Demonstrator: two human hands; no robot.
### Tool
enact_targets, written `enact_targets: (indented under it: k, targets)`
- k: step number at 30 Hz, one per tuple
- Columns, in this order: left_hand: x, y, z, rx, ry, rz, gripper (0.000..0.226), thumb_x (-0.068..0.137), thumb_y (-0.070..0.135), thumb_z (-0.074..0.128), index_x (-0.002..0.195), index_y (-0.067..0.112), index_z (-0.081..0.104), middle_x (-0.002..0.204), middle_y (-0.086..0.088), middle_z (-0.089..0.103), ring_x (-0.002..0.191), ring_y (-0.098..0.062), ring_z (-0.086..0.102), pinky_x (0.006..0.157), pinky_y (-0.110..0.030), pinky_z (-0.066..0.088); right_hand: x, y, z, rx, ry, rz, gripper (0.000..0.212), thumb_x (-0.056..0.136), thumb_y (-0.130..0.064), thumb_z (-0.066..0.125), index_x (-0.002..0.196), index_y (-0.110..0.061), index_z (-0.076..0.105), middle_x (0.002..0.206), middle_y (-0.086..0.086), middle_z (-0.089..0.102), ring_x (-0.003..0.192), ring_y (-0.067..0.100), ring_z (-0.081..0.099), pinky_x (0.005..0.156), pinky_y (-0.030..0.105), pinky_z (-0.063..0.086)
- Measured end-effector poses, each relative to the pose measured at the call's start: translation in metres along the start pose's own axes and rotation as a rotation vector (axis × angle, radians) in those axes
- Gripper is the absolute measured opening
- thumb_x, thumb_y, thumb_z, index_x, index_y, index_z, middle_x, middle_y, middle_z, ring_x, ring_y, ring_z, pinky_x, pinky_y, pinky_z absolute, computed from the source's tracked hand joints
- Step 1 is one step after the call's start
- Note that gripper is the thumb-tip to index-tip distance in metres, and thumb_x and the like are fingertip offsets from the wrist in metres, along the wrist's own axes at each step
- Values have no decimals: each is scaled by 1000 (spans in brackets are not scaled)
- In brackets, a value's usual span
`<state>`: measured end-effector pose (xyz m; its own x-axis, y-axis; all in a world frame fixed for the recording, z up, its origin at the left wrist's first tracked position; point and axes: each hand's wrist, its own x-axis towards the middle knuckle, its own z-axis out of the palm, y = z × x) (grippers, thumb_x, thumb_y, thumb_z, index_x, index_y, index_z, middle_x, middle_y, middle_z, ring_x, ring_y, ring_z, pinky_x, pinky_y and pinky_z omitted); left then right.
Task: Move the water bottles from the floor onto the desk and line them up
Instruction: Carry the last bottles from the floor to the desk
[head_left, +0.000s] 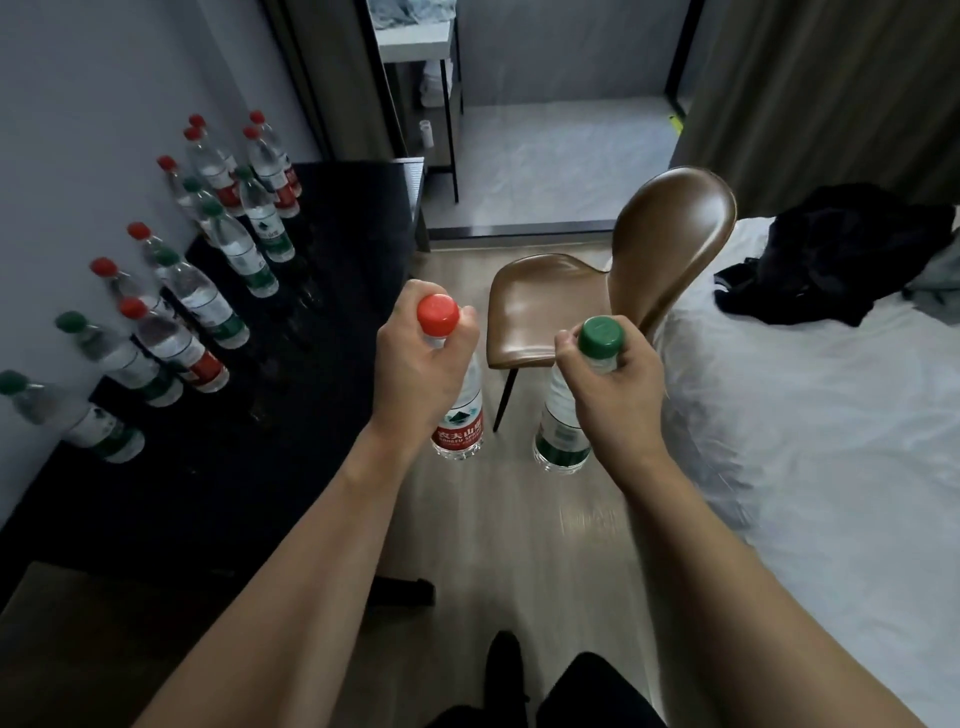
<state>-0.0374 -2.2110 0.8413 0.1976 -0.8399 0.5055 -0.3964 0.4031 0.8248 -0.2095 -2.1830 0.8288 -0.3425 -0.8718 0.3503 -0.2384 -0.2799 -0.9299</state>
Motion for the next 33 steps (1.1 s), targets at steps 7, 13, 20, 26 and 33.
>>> enact_targets:
  k: [7,13,20,26,33]
  targets:
    - [68,-40,46,28,-36,-22,15,88,23,64,81,21,51,74,1,58,67,-15,59,64,-18,49,86,41,29,17,1,6,15,83,-29,68,72,-26,58,69,-11,61,62,-1,54,62,11,42]
    - [144,-74,101,59,-42,-71,13,85,28,63,84,21,52,74,2,59,70,-19,63,68,-36,56,184,77,54,32,-56,-17,17,85,-26,68,73,-30,56,69,-17,61,63,-2,55,62,9,41]
    - [243,-99,153,67,-1,-82,12,89,25,63,86,22,52,77,-5,63,71,-23,66,70,-43,58,299,105,83,56,-89,-1,19,85,-20,70,73,-28,59,68,-15,62,62,-1,56,62,9,42]
    - [298,-129,173,86,5,-114,14,88,25,64,85,30,51,77,1,62,74,-21,66,72,-42,58,359,125,118,56,-130,50,15,87,-18,70,76,-19,60,67,-7,62,61,1,56,61,12,44]
    - [366,-194,184,98,-17,-182,13,85,39,61,86,29,51,80,-1,66,77,-19,68,74,-38,59,419,152,182,33,-134,113,15,86,-19,71,77,-13,61,72,0,63,60,1,55,58,14,44]
